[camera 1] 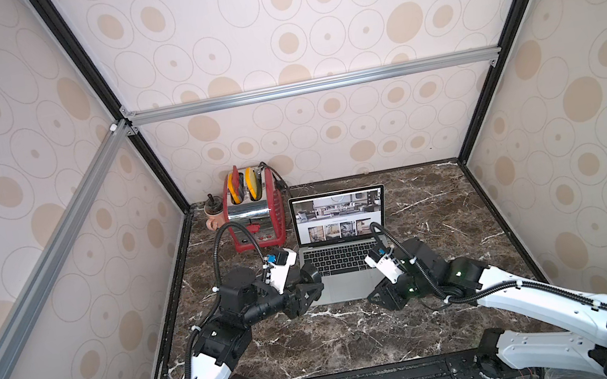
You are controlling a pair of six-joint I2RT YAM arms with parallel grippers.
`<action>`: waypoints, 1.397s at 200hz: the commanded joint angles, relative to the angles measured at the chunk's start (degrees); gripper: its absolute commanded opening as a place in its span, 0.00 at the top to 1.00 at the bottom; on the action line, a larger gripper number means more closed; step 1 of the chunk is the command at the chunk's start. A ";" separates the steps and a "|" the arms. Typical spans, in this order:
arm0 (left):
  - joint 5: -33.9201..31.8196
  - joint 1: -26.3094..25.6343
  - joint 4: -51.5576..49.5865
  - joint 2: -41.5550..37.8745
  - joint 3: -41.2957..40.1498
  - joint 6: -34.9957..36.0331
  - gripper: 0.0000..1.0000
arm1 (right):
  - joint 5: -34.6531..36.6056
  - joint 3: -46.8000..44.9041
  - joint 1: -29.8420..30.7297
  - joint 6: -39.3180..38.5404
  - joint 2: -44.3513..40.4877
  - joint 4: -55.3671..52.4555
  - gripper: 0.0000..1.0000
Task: Insert the wireless mouse receiver into the laptop
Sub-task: Pick up the USB plug at the center of the board.
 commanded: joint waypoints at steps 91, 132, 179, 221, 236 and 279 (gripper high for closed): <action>-25.71 -0.75 -12.08 -1.61 -5.93 -20.49 1.00 | 15.45 4.64 19.52 10.24 19.48 2.95 0.50; -26.08 -0.71 -12.34 -1.88 -6.44 -21.37 1.00 | 15.88 7.44 21.48 10.22 24.53 1.17 0.49; -26.14 -0.71 -12.34 -1.96 -6.31 -20.93 1.00 | 17.50 9.62 23.58 10.64 27.18 -2.98 0.49; -25.61 -0.72 -11.91 -1.86 -6.13 -20.21 1.00 | 17.59 9.03 23.66 12.12 28.26 -3.84 0.50; -25.02 -0.73 -11.32 -1.92 -6.23 -20.11 1.00 | 17.54 9.47 23.66 12.12 29.16 -3.73 0.51; -24.35 -0.71 -11.11 -2.39 -6.14 -19.45 1.00 | 17.67 12.06 23.59 12.26 32.46 -5.53 0.58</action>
